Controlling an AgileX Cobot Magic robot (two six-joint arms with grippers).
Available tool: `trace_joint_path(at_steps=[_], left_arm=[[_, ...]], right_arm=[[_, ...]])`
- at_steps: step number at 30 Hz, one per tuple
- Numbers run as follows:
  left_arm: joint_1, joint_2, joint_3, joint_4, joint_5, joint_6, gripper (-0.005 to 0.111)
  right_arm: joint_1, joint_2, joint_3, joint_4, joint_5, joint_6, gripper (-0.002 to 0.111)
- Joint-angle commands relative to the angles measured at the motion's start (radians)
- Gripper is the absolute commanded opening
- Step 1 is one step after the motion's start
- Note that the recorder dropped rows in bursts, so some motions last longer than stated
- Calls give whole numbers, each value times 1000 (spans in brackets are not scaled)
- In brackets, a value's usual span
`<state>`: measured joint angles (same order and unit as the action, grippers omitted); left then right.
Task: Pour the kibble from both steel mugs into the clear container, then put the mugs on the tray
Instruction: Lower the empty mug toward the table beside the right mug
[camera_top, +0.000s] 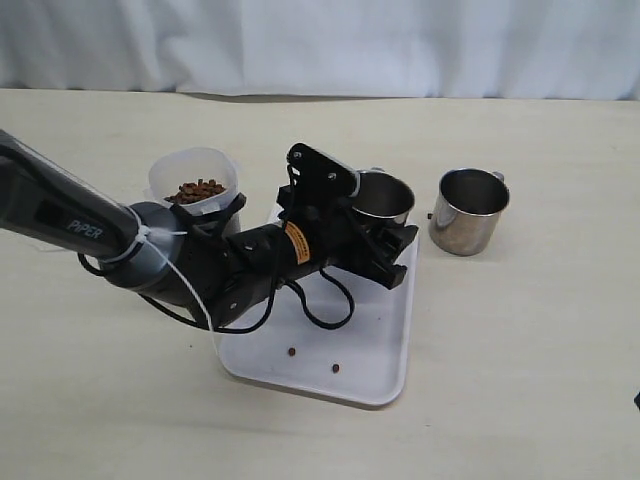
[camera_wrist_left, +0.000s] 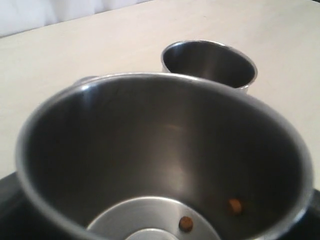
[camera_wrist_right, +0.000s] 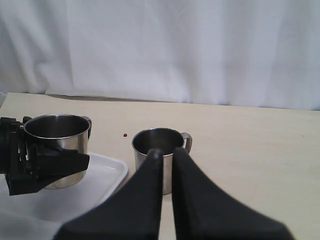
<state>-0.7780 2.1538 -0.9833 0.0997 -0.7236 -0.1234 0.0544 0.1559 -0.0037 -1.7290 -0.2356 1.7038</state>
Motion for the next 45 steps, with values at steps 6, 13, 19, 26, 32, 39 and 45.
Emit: trace_joint_path(at_steps=[6,13,19,26,32,39,45], left_arm=[[33,0,-8,-7,-19,21,0],[44,0,-8,8,-34,21,0],[44,0,-9,21,-45,21,0],[44,43,-67,78,-15,21,0],[44,74,-89,132,-19,21,0],[49,74,-89,132,-16,21,0],[54,114,-89,160,-56,21,0]], right_arm=[[-5,-3,4,-7,1,12,5],[-5,-3,4,-7,1,12,5],[-5,-3,4,-7,1,12,5],[-5,-3,4,-7,1,12,5],[-5,-3,4,-7,1,12,5],[-5,-3,4,-7,1,12,5],[-5,-3,4,-7,1,12,5]])
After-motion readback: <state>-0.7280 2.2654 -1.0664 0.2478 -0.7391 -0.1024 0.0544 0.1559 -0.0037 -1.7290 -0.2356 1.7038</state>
